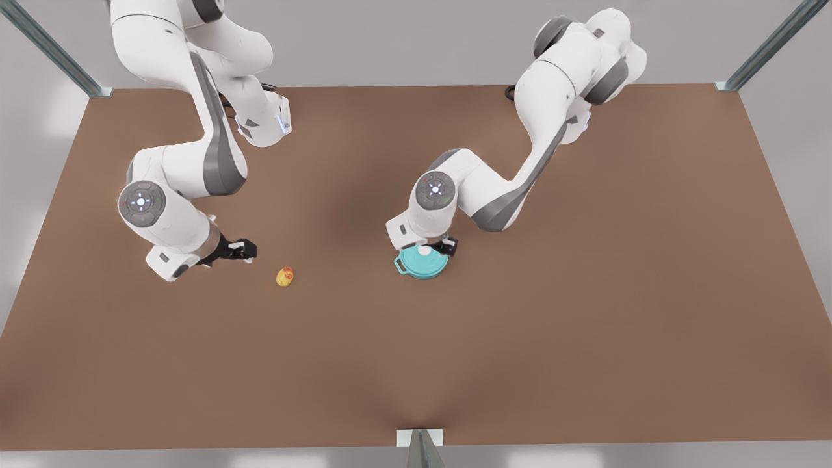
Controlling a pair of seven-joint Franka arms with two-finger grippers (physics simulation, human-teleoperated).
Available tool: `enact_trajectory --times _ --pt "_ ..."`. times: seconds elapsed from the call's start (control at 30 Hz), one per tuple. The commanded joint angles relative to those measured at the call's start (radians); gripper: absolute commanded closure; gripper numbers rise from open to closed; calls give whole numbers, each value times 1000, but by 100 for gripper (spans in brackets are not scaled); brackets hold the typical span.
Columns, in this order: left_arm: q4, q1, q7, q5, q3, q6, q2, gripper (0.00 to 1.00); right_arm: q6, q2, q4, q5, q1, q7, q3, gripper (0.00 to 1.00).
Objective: Open the pot lid and put the potato into the pot
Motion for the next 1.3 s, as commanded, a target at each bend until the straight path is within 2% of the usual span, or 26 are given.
enact_trajectory --times 0.0,0.07,0.1,0.17,0.2,1.0,1.03,1.07,1.1,1.2,1.27 --pt "28 -33 -702 42 2 183 42 0 122 -4 -71 39 13 223 2 0" --pt "-27 -36 -687 46 4 186 44 0 264 -13 -179 39 14 269 20 0" --pt "-97 -30 -650 53 4 251 33 0 311 -13 -205 39 19 296 25 0" --pt "-343 -7 -644 89 5 439 -59 0 388 -5 -237 39 28 325 27 0" --pt "-340 -5 -646 89 5 440 -51 0 460 -5 -278 39 27 335 27 0" --pt "-510 1 -653 166 8 437 -63 1 844 197 -478 38 28 428 27 0" --pt "-510 1 -655 166 8 436 -63 16 844 203 -473 38 28 427 27 0" --pt "-509 1 -656 166 8 427 -68 46 845 209 -469 38 27 427 27 0" --pt "-507 1 -656 166 8 421 -70 55 845 222 -462 36 27 425 27 0" --pt "-504 1 -652 166 8 419 -70 74 867 236 -459 36 21 413 27 0" --pt "-501 1 -652 166 8 419 -71 76 867 239 -458 32 16 404 27 1"
